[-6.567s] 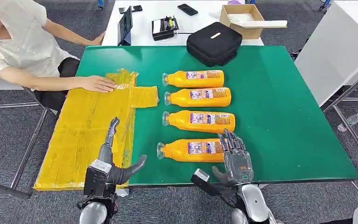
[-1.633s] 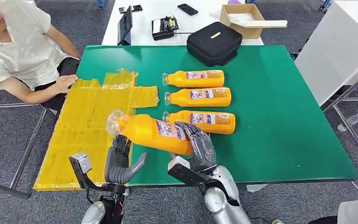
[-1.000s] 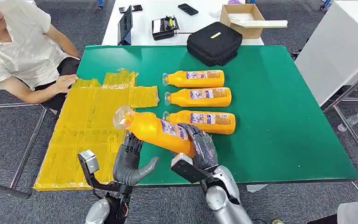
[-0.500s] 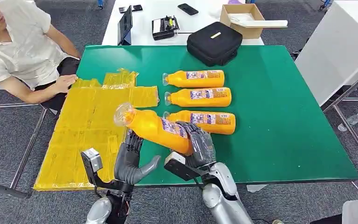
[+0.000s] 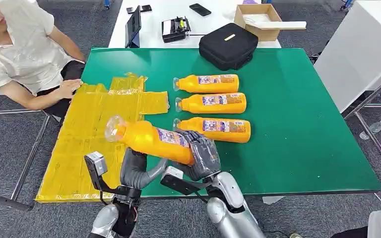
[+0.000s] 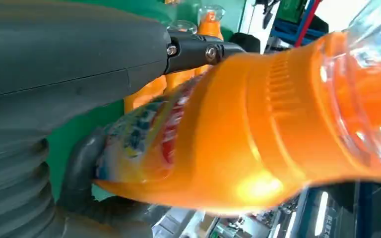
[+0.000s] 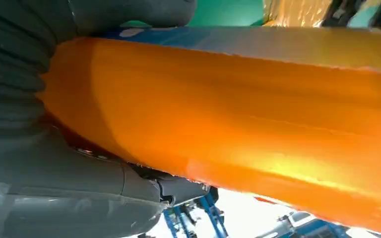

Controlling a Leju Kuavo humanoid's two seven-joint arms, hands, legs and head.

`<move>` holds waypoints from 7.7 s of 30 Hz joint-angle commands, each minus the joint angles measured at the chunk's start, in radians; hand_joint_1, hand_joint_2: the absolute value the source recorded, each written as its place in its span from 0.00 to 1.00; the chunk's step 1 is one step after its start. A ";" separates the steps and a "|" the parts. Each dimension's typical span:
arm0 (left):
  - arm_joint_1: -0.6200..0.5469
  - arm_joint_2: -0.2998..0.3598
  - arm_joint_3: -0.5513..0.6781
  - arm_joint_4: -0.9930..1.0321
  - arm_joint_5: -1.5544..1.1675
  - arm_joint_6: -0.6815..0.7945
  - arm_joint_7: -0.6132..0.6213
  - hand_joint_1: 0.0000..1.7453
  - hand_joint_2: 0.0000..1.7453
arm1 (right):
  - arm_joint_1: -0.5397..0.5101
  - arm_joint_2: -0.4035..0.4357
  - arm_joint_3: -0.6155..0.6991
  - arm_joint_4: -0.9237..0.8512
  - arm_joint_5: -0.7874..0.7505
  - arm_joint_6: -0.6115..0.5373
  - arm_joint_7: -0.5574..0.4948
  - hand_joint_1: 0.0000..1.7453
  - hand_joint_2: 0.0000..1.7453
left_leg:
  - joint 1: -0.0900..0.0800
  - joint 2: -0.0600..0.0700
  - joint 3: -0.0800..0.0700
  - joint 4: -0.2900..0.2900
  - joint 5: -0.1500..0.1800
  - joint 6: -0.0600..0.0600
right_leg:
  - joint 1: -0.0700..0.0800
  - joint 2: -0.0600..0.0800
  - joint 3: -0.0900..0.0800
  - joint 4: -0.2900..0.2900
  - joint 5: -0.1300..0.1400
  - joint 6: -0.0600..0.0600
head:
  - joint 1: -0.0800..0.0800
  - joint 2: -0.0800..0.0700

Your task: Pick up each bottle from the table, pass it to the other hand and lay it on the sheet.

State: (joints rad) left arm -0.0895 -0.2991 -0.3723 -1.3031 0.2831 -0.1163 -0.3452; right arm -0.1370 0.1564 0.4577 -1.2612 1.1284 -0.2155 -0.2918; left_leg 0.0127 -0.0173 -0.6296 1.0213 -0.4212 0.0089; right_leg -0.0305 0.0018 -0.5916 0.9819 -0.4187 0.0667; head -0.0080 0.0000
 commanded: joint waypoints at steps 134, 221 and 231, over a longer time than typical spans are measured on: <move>-0.154 0.167 0.298 0.440 -1.775 0.513 0.289 1.00 1.00 | 0.248 0.038 -0.359 -0.187 -0.382 -0.010 -0.292 0.00 1.00 | 0.001 0.001 0.007 -0.002 -0.002 0.000 | 0.002 0.001 0.008 -0.002 -0.001 -0.006 | 0.001 0.000; 0.234 0.019 0.041 -0.374 -1.074 0.371 0.015 0.00 1.00 | 0.374 0.193 -0.526 -0.287 -0.747 0.354 -0.125 0.00 0.00 | 0.000 -0.006 0.012 -0.007 -0.001 -0.005 | 0.002 -0.007 0.014 -0.001 -0.009 -0.008 | 0.001 0.000; 0.257 -0.007 0.054 -0.389 -1.019 0.323 0.037 0.00 1.00 | 0.383 0.193 -0.490 -0.368 -0.507 0.167 -0.108 0.00 0.00 | 0.000 -0.005 0.011 -0.006 -0.001 -0.005 | 0.001 -0.006 0.013 0.000 -0.009 -0.008 | 0.001 0.000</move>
State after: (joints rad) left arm 0.1290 -0.2560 -0.3693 -1.6666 -0.7882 0.2560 -0.3307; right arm 0.2156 0.3147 -0.0408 -1.5667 0.4013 0.1194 -0.4196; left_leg 0.0115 -0.0259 -0.6212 1.0142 -0.4197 0.0037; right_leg -0.0306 -0.0060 -0.5817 0.9820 -0.4264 0.0621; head -0.0072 0.0000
